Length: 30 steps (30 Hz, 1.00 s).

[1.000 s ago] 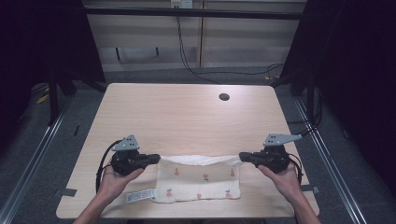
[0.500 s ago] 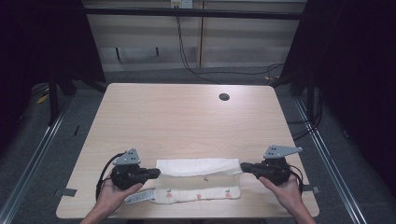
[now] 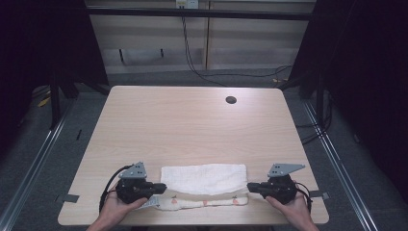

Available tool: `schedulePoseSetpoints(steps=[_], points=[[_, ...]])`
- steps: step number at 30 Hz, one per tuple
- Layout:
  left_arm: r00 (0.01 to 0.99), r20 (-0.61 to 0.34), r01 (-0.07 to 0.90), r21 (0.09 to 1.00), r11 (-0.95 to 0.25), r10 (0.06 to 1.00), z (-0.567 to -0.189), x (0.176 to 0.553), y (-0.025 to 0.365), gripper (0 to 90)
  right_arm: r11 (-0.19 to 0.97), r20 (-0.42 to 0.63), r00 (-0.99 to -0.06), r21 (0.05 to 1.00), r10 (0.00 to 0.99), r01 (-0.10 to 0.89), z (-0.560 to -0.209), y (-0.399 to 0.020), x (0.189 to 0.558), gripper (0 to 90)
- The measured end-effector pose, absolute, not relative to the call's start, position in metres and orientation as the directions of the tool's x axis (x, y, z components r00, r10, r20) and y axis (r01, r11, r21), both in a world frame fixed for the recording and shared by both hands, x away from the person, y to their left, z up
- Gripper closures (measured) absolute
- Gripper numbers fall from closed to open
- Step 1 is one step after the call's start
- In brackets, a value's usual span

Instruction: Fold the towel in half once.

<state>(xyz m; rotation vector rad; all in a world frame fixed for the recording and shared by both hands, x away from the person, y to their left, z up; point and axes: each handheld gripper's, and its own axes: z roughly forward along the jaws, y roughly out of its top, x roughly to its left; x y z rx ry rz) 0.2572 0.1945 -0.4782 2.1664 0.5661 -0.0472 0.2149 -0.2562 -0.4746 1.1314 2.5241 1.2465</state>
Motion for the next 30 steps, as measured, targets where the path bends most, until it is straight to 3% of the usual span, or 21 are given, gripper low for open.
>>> schedulePoseSetpoints(steps=[6, 13, 22, 30], points=[[0.903, -0.235, 0.409, 0.726, -0.552, 0.360, -0.485, 0.256, 0.192, 85.4, 0.395, 0.220, -0.713, 0.707, 0.666, 0.587, -0.481, -0.256, 0.210, 86.2], [0.896, -0.262, 0.423, 0.749, -0.510, 0.358, -0.481, 0.256, 0.198, 79.9, 0.417, 0.219, -0.722, 0.692, 0.656, 0.589, -0.483, -0.255, 0.205, 81.8], [0.875, -0.246, 0.450, 0.730, -0.515, 0.416, -0.483, 0.282, 0.186, 69.6, 0.395, 0.238, -0.750, 0.731, 0.618, 0.557, -0.471, -0.250, 0.206, 68.2], [0.862, -0.228, 0.473, 0.682, -0.558, 0.452, -0.496, 0.300, 0.173, 66.4, 0.421, 0.191, -0.731, 0.711, 0.655, 0.563, -0.472, -0.238, 0.224, 64.9]])
